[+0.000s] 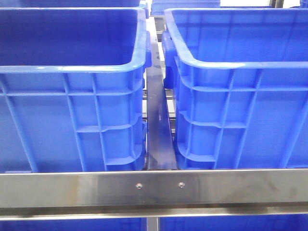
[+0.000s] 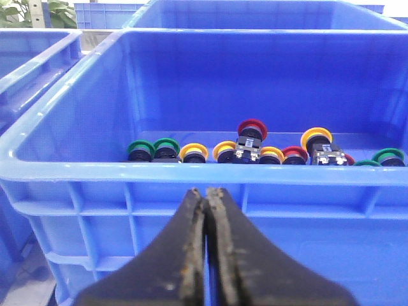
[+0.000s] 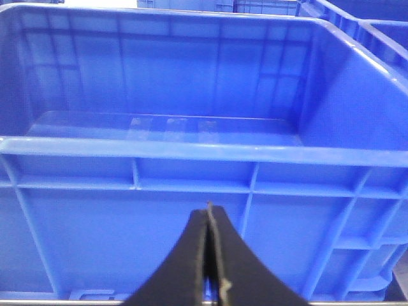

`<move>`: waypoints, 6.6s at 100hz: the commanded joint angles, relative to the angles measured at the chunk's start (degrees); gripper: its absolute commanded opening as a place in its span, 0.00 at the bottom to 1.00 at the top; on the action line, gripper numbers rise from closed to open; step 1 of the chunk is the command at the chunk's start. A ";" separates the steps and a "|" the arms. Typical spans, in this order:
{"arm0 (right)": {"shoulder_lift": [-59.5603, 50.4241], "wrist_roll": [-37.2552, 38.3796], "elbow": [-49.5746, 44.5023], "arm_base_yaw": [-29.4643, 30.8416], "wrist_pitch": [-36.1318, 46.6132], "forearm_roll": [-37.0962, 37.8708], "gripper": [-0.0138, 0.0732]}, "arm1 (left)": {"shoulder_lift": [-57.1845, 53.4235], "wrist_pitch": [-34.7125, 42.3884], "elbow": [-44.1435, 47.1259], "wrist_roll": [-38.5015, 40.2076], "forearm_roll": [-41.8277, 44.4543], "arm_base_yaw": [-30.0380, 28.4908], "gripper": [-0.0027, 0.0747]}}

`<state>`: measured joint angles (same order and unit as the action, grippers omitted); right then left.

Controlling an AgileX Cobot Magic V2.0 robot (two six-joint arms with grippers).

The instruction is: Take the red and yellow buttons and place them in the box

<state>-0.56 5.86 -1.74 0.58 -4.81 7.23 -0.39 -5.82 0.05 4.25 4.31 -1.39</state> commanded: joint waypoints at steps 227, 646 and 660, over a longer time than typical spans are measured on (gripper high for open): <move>-1.37 -0.04 1.03 0.00 4.27 0.42 0.08 | 85.82 -44.59 -75.91 -5.73 -9.35 0.46 0.72; 11.52 0.01 26.93 -0.05 -18.10 0.42 0.08 | 86.23 -44.09 -88.93 -24.92 -24.71 39.54 0.17; 18.67 0.01 32.54 -0.05 -20.26 0.10 0.08 | 86.23 -44.09 -88.93 -24.92 -24.71 39.54 0.17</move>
<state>13.42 5.95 26.37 0.58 -27.34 7.23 88.08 -53.23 -86.70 -20.72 -18.50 37.86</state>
